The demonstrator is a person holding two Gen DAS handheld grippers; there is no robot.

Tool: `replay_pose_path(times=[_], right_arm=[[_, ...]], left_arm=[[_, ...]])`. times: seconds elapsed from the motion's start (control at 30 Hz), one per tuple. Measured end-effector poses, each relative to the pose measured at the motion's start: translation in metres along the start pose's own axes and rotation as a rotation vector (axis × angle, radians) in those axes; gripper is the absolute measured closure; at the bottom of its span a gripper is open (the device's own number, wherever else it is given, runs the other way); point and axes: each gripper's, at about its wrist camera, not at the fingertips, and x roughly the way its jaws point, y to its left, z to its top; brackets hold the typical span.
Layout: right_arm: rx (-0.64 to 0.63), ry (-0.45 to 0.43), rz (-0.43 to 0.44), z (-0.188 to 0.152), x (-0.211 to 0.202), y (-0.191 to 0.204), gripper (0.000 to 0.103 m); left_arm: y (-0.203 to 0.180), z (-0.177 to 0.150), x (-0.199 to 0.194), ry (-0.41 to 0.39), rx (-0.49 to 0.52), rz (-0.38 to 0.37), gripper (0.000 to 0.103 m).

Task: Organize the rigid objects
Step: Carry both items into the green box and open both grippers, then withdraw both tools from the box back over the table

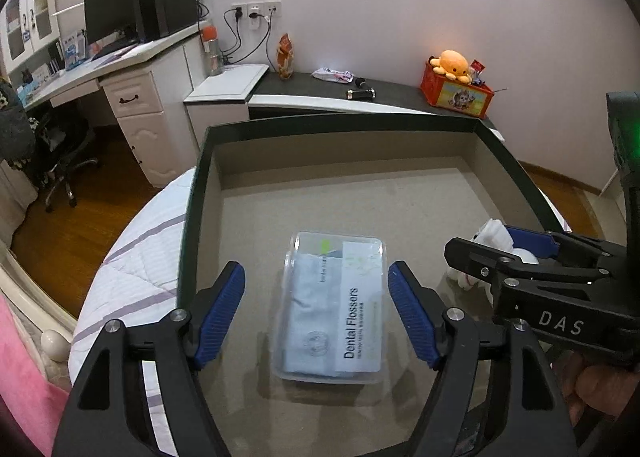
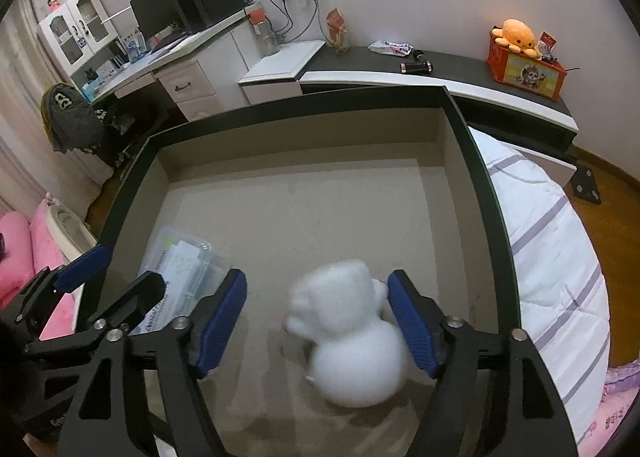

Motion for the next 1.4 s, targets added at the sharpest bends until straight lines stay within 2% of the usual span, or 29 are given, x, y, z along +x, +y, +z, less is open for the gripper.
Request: replay_pose_path(times=[0.1, 0.17, 0.2, 0.27, 0.57, 0.9, 1.17, 1.4], right_arm=[[0.005, -0.012, 0.029, -0.002, -0.007, 0.004, 0.014], [0.004, -0.034, 0.001, -0.002, -0.015, 0.007, 0.000], [0.006, -0.056, 0.000, -0.003, -0.022, 0.008, 0.000], [0.031, -0.084, 0.022, -0.004, -0.035, 0.006, 0.000], [0.044, -0.257, -0.033, -0.029, -0.122, 0.020, 0.000], [0.075, -0.411, -0.135, -0.114, -0.218, 0.031, 0.000], [0.056, -0.438, -0.194, -0.185, -0.245, 0.042, 0.000], [0.027, -0.391, -0.180, -0.216, -0.237, 0.048, 0.000]], left_arm=[[0.007, -0.003, -0.009, -0.011, -0.020, 0.013, 0.014], [0.016, -0.005, -0.019, -0.025, -0.042, -0.013, 0.011], [0.019, -0.005, -0.027, -0.032, -0.054, -0.013, 0.004], [0.024, -0.007, -0.040, -0.053, -0.064, 0.009, 0.000], [0.030, -0.019, -0.116, -0.157, -0.067, 0.027, 0.000], [0.017, -0.052, -0.196, -0.264, -0.051, 0.031, 0.000], [0.007, -0.112, -0.248, -0.326, -0.033, 0.042, 0.000], [0.001, -0.155, -0.261, -0.318, -0.028, 0.028, 0.000]])
